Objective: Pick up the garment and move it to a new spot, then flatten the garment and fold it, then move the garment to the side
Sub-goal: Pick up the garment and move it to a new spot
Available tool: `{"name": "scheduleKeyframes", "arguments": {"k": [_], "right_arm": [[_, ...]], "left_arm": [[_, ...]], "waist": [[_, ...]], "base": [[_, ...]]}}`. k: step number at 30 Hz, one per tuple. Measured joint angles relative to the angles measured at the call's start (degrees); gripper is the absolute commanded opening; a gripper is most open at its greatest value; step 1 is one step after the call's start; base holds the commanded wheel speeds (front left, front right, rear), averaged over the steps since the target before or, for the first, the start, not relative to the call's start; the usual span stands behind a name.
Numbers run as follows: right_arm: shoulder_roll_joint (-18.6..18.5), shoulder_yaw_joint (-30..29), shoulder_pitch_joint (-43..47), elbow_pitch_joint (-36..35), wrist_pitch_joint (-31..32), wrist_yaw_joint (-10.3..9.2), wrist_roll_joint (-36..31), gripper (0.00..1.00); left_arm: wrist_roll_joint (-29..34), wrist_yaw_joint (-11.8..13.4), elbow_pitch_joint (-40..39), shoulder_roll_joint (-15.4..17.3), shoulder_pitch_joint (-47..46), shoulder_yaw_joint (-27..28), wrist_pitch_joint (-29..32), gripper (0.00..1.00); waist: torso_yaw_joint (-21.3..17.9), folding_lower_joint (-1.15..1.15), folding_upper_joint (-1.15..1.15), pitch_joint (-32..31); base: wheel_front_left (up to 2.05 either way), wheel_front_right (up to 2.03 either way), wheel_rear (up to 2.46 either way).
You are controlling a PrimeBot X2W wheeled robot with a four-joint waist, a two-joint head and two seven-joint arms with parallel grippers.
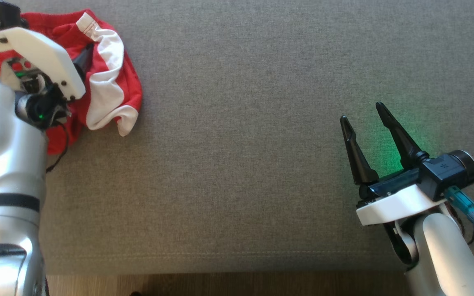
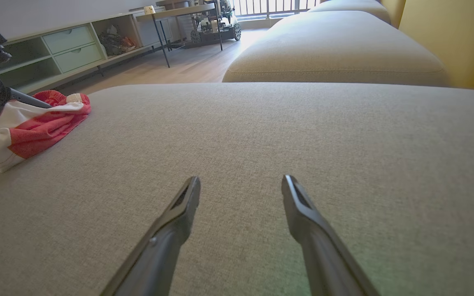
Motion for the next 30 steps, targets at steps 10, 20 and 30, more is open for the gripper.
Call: {"name": "scheduleKeyframes", "arguments": {"k": [10, 20, 30], "right_arm": [[-0.18, 0.02, 0.01, -0.33, 0.00, 0.00, 0.20, 1.00], [-0.02, 1.57, 0.21, 1.12, 0.00, 0.00, 0.79, 1.00], [1.70, 1.87, 3.87, 1.97, 0.00, 0.00, 2.24, 1.00]], "left_arm": [[-4.23, 0.00, 2.83, 0.19, -1.46, -4.74, -2.03, 0.00], [-10.02, 0.00, -5.17, 1.75, 6.21, -14.83, -17.25, 0.00], [-15.03, 0.00, -18.97, 7.06, 8.38, -20.46, -26.82, 0.00]], "waist": [[0.67, 0.00, 0.00, -0.08], [1.36, 0.00, 0.00, -5.19], [0.20, 0.00, 0.00, -12.99]], "base": [[0.00, 0.00, 0.00], [0.00, 0.00, 0.00], [0.00, 0.00, 0.00]]}}
